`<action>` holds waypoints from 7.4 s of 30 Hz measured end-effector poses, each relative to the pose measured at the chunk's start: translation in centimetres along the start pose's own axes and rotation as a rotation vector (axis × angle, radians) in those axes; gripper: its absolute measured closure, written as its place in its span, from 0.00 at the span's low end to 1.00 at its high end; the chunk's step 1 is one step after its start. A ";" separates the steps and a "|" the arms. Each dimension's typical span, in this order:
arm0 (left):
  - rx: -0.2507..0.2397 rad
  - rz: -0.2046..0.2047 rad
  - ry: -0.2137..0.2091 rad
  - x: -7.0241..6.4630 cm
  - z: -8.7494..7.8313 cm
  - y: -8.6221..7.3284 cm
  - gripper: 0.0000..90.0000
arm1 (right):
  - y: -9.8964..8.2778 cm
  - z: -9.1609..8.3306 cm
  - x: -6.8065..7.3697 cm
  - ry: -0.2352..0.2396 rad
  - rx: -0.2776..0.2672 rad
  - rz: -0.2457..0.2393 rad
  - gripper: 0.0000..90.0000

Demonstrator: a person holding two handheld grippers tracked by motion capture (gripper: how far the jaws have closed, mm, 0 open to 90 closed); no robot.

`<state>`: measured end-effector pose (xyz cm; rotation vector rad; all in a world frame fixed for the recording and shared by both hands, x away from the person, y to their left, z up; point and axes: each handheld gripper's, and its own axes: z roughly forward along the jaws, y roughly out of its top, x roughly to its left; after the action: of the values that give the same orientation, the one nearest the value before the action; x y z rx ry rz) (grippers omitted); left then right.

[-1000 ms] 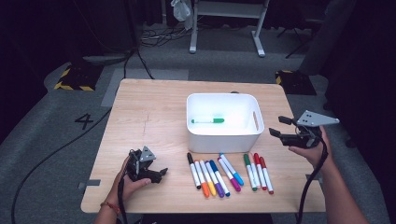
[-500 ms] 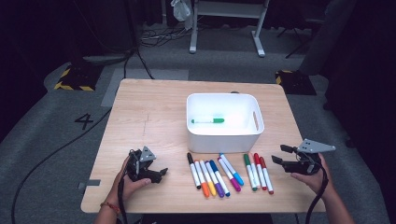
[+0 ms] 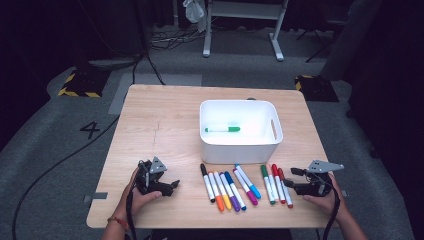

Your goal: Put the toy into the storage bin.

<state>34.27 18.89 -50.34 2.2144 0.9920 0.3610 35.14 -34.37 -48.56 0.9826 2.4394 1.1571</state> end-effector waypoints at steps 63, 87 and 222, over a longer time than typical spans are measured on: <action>-0.002 -0.002 0.000 0.0 0.0 0.0 0.15 | 14.3 -5.5 -2.3 -0.036 -0.268 -0.218 0.84; -0.002 -0.001 0.000 0.0 0.0 0.0 0.15 | 21.4 -0.7 1.8 0.065 -0.201 -0.392 0.84; 0.001 -0.001 0.002 0.0 0.0 0.0 0.15 | 2.8 -0.8 -2.8 -0.026 -0.087 0.016 0.83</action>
<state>34.25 18.87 -50.34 2.2148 0.9942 0.3633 38.06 -35.45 -46.04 0.9874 2.3445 1.2366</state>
